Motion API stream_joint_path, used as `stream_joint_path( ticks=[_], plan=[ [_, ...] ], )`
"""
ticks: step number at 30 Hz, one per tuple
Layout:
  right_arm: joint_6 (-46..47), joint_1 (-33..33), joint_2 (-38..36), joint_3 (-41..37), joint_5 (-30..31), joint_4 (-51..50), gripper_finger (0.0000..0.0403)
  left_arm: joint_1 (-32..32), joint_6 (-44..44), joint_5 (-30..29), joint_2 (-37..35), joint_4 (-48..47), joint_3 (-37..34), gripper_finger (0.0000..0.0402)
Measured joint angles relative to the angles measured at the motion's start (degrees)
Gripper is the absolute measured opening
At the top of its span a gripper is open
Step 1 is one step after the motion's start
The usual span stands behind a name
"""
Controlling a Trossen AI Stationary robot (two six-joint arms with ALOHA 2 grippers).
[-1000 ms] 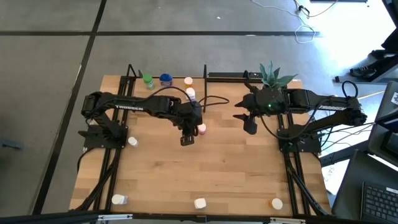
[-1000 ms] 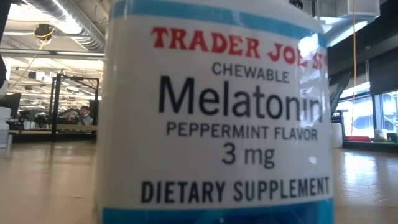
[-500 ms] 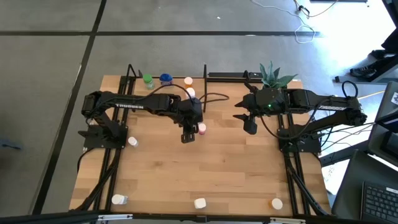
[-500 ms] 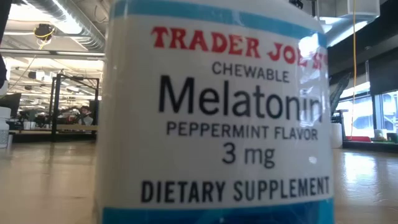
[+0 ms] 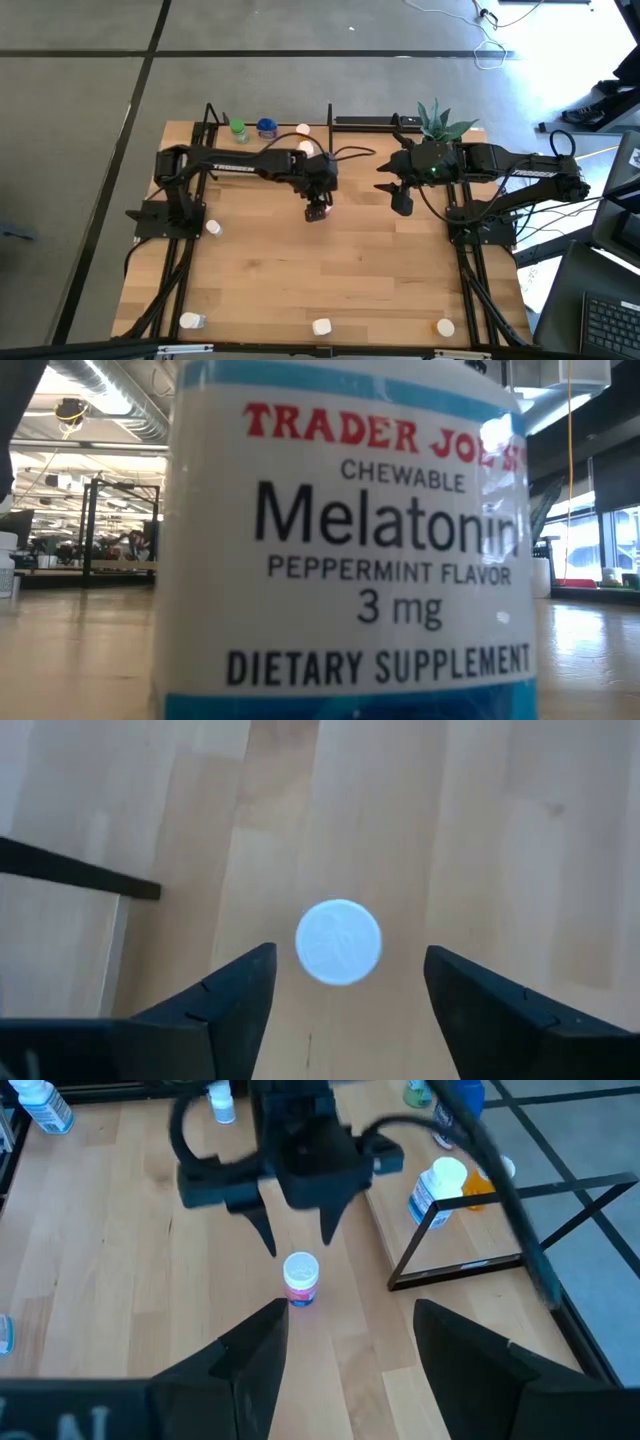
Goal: Pick and place medicine bottles onto shelf by color
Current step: Put the pink pill bottle on the shelf
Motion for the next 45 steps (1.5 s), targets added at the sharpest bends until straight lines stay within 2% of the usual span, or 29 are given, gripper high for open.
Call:
stream_joint_path(
  ticks=[13, 32, 42, 45],
  plan=[
    [-0.1, 0.0, 0.0, 0.0, 0.0, 0.0, 0.0218, 0.4, 0.7, -3.4, 1.4, 2.2, 0.0, 0.025],
    [-0.2, 0.0, 0.0, 0.0, 0.0, 0.4, 0.0218, 0.4, -0.3, -1.4, 7.8, 3.4, 0.0, 0.025],
    [-0.2, 0.0, 0.0, 0.0, 0.0, 0.6, 0.0218, 0.4, -0.3, -0.5, 7.7, 1.8, 0.0, 0.025],
    [-0.2, 0.0, 0.0, 0.0, 0.0, 0.6, 0.0218, 0.5, -2.4, 0.0, 6.5, -1.7, 0.0, 0.025]
  ],
)
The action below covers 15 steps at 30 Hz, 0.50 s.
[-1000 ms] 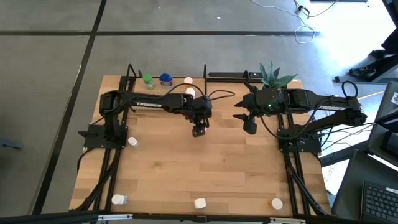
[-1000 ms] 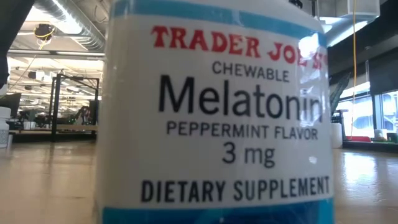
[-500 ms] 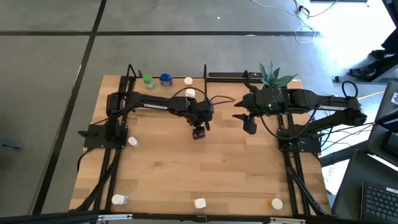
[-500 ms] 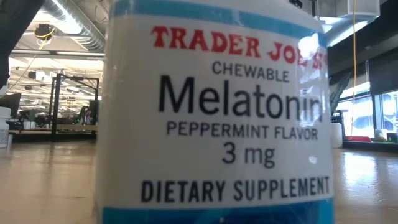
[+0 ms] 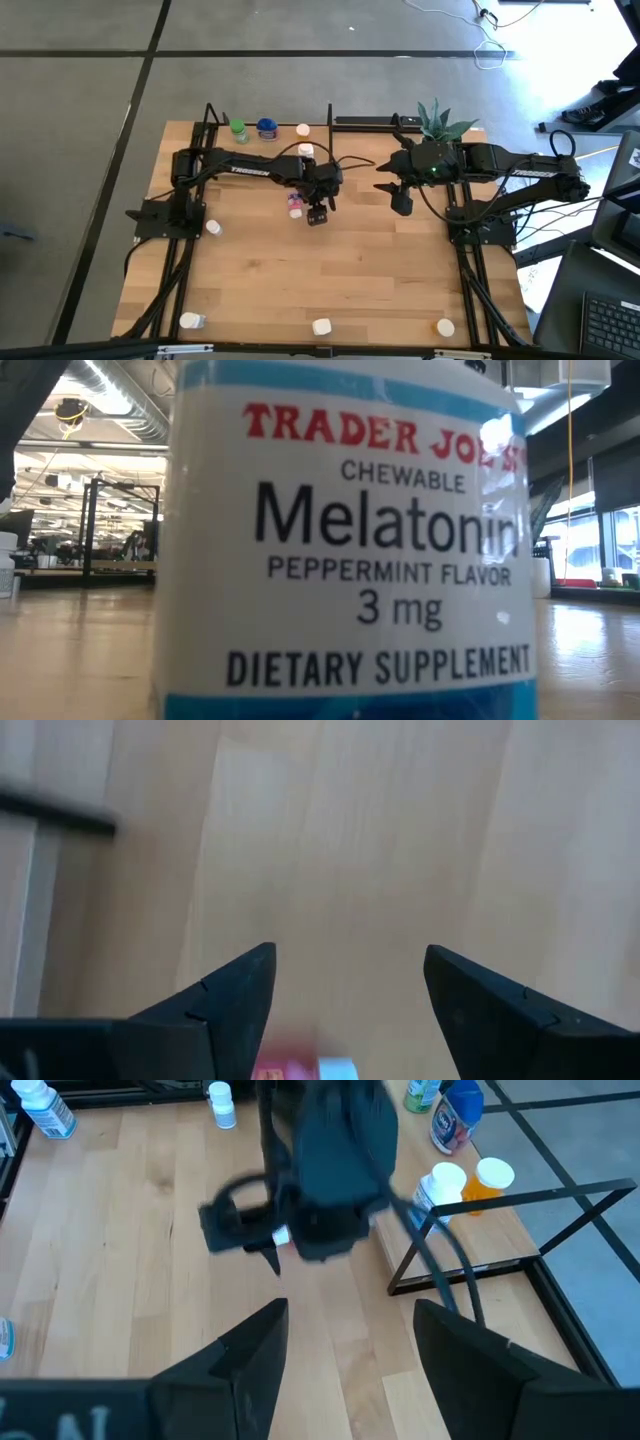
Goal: Pick and place medicine bottles onto shelf by color
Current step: Put the pink pill bottle on the shelf
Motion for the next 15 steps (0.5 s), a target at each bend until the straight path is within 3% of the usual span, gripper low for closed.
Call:
stream_joint_path(
  ticks=[4, 11, 15],
  plan=[
    [0.0, 0.0, 0.0, 0.0, 0.0, 0.2, 0.0218, 0.1, -1.3, -0.1, -3.7, -5.6, 0.0, 0.025],
    [0.0, 0.0, 0.0, 0.0, 0.0, 0.8, 0.0218, 0.1, 6.9, -1.2, -9.9, -17.0, 0.1, 0.025],
    [0.0, 0.0, 0.0, 0.0, 0.0, 1.0, 0.0218, 1.1, 1.3, -1.5, -11.9, -23.2, -0.8, 0.025]
  ],
)
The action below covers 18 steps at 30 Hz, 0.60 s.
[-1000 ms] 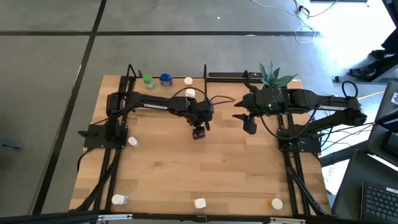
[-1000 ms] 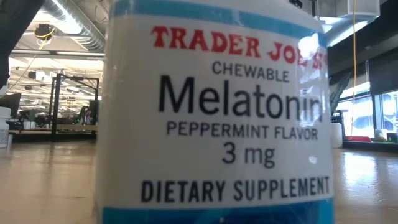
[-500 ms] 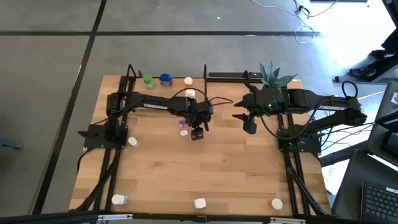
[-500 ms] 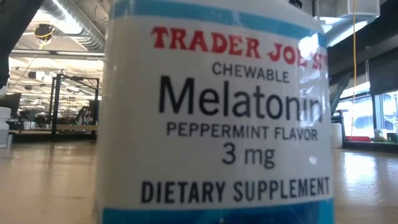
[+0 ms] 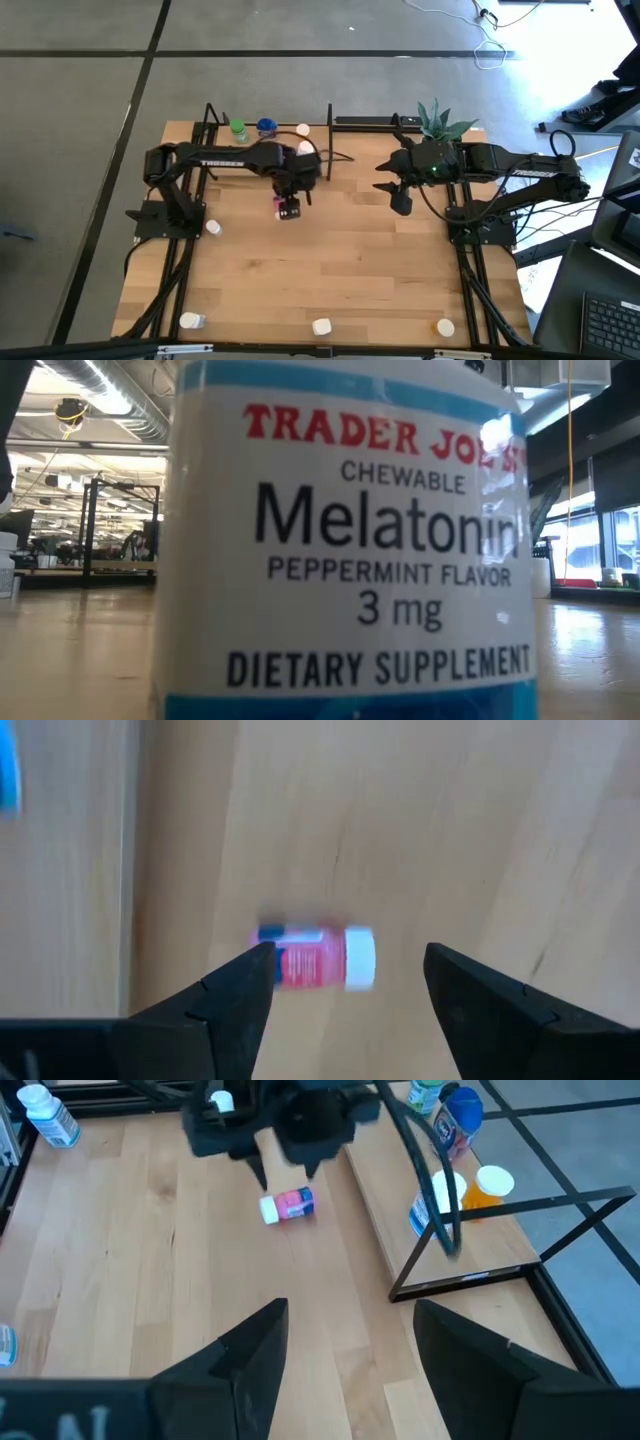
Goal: Pick and place medicine bottles onto shelf by color
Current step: Put the pink pill bottle on the shelf
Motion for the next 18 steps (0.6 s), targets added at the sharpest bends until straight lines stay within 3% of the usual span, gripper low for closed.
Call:
stream_joint_path(
  ticks=[5, 14, 18],
  plan=[
    [0.0, 0.0, 0.0, 0.0, 0.0, 0.2, 0.0218, 0.4, -13.6, -1.4, -5.2, 1.9, -6.0, 0.025],
    [0.0, 0.0, 0.0, 0.0, 0.0, 0.6, 0.0218, -0.7, -54.0, -9.5, -14.0, 7.1, -17.1, 0.025],
    [0.0, 0.0, 0.0, 0.0, 0.0, 0.5, 0.0218, -1.2, -66.7, -10.5, -14.5, 7.5, -20.6, 0.025]
  ],
)
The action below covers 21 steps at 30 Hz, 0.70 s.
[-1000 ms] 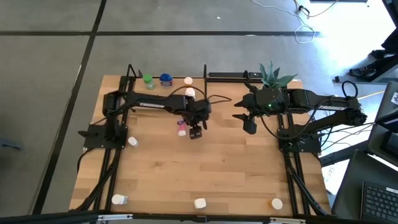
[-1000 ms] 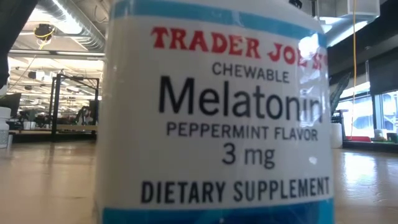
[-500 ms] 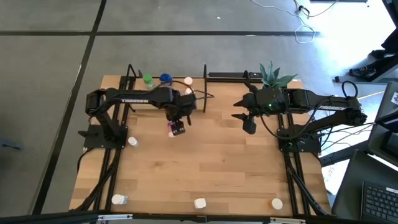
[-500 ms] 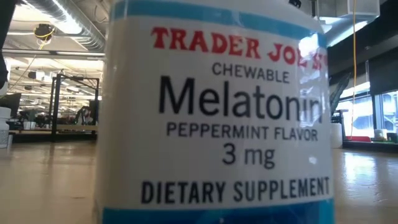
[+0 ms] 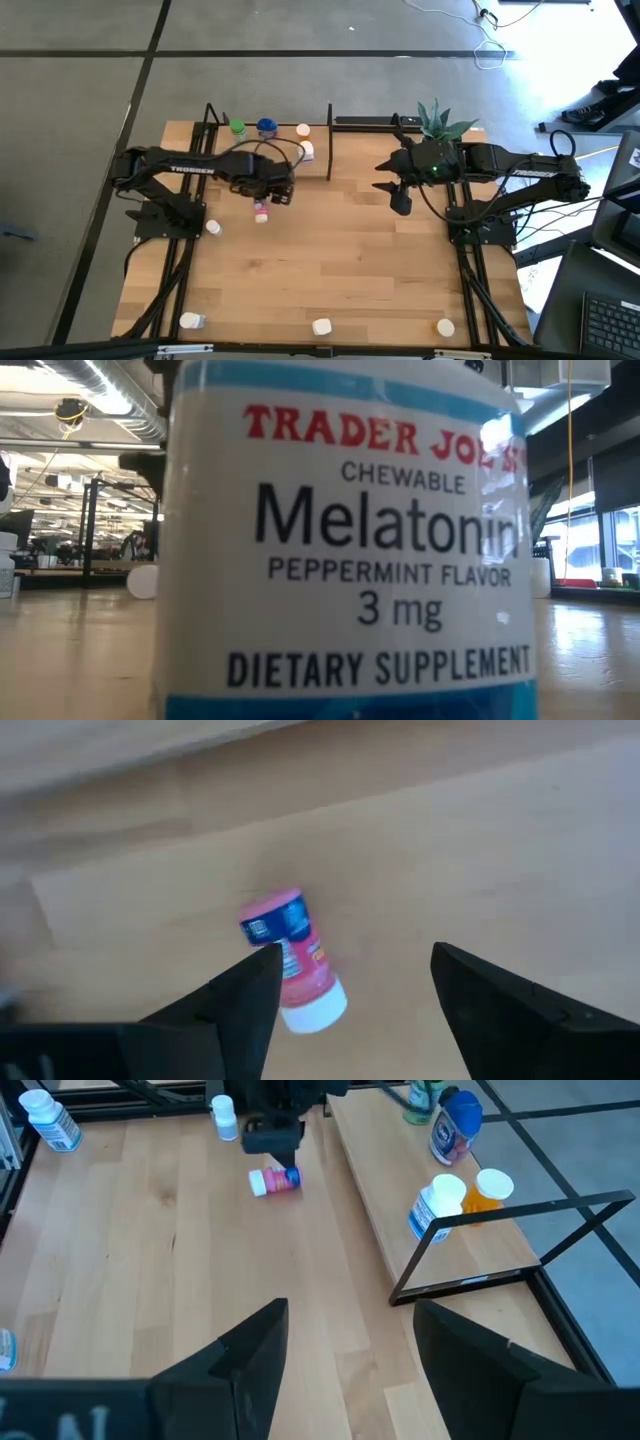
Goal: Pick and place medicine bottles onto shelf by color
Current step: Put the pink pill bottle on the shelf
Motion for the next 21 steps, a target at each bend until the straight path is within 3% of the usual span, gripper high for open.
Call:
stream_joint_path(
  ticks=[9, 21],
  plan=[
    [0.0, 0.0, 0.0, 0.0, 0.0, 0.0, 0.0218, -0.1, -11.0, -3.2, 0.1, 0.4, -6.7, 0.025],
    [0.0, 0.0, 0.0, 0.0, 0.0, 0.0, 0.0218, -3.4, -18.3, 2.6, 0.1, -2.8, -11.9, 0.025]
  ],
)
